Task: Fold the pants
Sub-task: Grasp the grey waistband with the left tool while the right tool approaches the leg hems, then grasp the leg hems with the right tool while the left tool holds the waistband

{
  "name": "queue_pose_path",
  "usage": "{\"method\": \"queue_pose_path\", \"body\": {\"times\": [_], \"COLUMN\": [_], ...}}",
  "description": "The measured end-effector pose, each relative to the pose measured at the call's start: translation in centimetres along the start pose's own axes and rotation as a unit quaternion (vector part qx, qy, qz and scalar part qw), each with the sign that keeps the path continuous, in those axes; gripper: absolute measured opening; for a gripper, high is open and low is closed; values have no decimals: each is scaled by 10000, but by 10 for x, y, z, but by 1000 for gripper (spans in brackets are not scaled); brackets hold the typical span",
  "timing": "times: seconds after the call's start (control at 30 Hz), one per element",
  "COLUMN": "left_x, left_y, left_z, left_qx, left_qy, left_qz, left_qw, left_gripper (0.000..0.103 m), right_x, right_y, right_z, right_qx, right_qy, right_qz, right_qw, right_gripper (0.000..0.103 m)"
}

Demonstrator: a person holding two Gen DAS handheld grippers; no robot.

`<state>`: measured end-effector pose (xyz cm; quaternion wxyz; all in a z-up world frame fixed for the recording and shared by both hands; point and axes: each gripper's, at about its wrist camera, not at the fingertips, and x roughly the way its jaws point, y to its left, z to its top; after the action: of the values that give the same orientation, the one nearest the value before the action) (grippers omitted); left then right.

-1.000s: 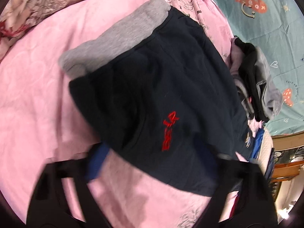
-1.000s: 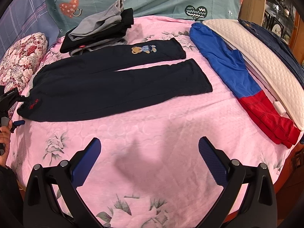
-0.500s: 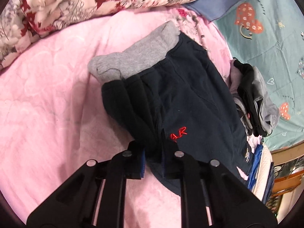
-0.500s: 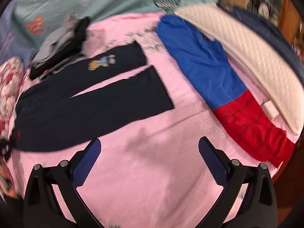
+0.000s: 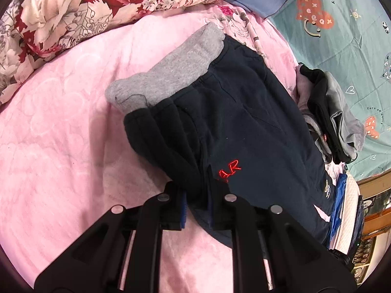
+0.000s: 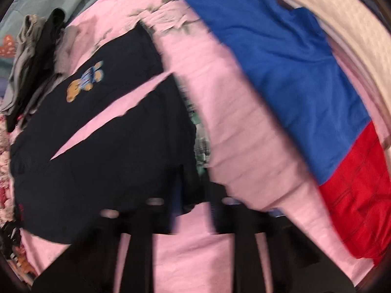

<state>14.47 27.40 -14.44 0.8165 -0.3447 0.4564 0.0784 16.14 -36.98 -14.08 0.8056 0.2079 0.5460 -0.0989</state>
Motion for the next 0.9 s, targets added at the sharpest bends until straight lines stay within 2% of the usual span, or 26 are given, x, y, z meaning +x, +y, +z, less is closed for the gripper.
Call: {"method": "queue_pose_path", "body": {"times": [0.07, 0.2, 0.3, 0.43, 0.5, 0.53, 0.57, 0.6, 0.67, 0.7, 0.73, 0.8, 0.83, 0.9], "left_x": [-7, -20, -31, -49, -51, -47, -45, -47, -63, -75, -86, -105, -108, -97], "left_y": [0, 4, 9, 25, 30, 28, 27, 27, 25, 22, 17, 2, -12, -35], "left_z": [-2, -8, -18, -36, -44, -45, -47, -49, -50, -50, -49, -41, -31, -11], "left_qx": [-39, -65, -70, -107, 4, 149, 296, 337, 412, 514, 629, 878, 1066, 1399], "left_qy": [-97, -231, -273, -167, -69, 4, 46, 3, -227, -370, -517, -809, -846, -658], "left_qz": [-54, -21, 5, -109, -50, 77, 343, 491, 398, 386, 438, 545, 567, 479], "left_qw": [9999, 9997, 9996, 9997, 10000, 9999, 9990, 9982, 9981, 9972, 9957, 9913, 9891, 9868], "left_gripper": [12, 12, 10, 10, 12, 16, 27, 47, 63, 69, 71, 78, 79, 81], "right_x": [-5, -27, -48, -60, -59, -56, -51, -42, -36, -39, -44, -62, -74, -82], "right_y": [0, -16, -28, -35, -38, -39, -40, -39, -36, -31, -26, -15, -5, 11], "right_z": [-1, -2, -10, -33, -45, -53, -58, -63, -68, -67, -64, -56, -47, -21], "right_qx": [22, 281, 319, 209, 178, 141, 103, 17, -197, -296, -388, -610, -709, -874], "right_qy": [-157, -400, -391, -284, -256, -240, -214, -173, -183, -194, -253, -636, -867, -992], "right_qz": [-141, 79, 387, 369, 312, 230, 154, -12, -343, -557, -766, -953, -985, -779], "right_qw": [9998, 9988, 9980, 9987, 9990, 9993, 9996, 9998, 9991, 9978, 9960, 9915, 9888, 9882], "right_gripper": [12, 12, 12, 12, 12, 12, 13, 18, 31, 45, 47, 55, 55, 61]}}
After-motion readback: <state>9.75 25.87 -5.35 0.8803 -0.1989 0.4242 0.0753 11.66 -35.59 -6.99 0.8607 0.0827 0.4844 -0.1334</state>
